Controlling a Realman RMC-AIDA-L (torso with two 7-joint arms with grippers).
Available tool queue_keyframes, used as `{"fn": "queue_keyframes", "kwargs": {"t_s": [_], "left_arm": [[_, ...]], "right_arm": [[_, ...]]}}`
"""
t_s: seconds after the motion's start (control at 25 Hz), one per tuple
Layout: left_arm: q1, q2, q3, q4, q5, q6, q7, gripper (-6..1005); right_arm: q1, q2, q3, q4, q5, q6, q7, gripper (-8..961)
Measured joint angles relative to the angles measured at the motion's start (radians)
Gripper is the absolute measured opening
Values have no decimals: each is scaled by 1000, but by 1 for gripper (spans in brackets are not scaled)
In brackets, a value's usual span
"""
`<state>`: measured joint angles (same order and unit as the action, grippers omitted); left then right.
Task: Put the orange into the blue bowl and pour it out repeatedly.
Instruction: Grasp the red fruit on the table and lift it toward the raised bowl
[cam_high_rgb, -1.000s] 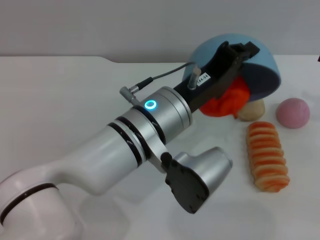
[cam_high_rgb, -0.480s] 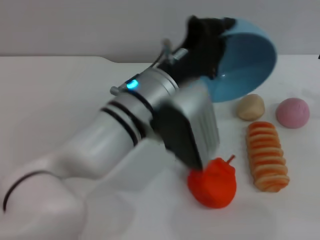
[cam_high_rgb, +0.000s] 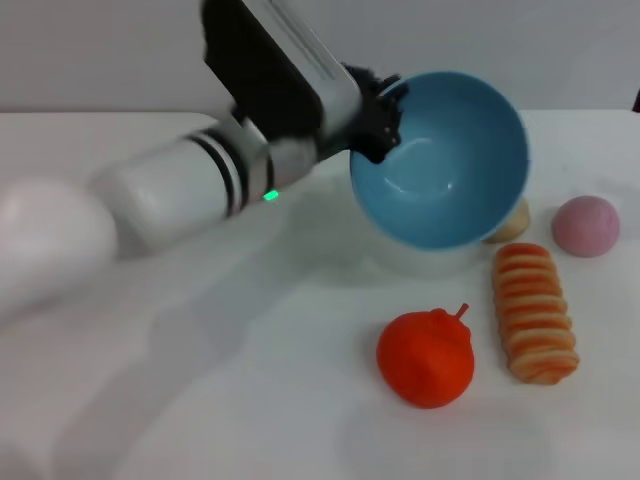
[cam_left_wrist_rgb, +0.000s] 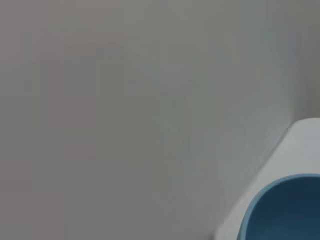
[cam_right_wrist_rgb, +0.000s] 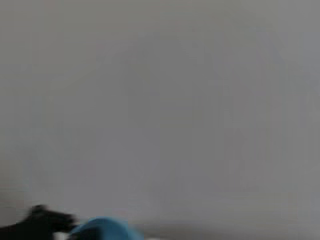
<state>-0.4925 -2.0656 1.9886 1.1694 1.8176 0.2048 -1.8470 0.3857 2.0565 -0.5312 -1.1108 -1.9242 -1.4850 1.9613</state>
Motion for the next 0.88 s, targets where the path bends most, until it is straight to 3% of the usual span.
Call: {"fn": "queue_keyframes", "kwargs": {"t_s": [0.2, 0.44, 0.64, 0.88], "left_arm": [[-82, 5, -158, -89, 22, 233, -190, 0], [-135, 5, -231, -150, 129, 251, -323, -1], [-163, 3, -243, -165, 158, 249, -345, -1], [-177, 0, -240, -178, 160, 242, -347, -1]], "right_arm": [[5, -5, 8, -91, -31, -151, 6, 509], [41, -6, -26, -159, -220, -351, 78, 495], [61, 12, -104, -88, -299, -376, 97, 482], [111, 8, -130, 135, -275, -269, 92, 468]]}}
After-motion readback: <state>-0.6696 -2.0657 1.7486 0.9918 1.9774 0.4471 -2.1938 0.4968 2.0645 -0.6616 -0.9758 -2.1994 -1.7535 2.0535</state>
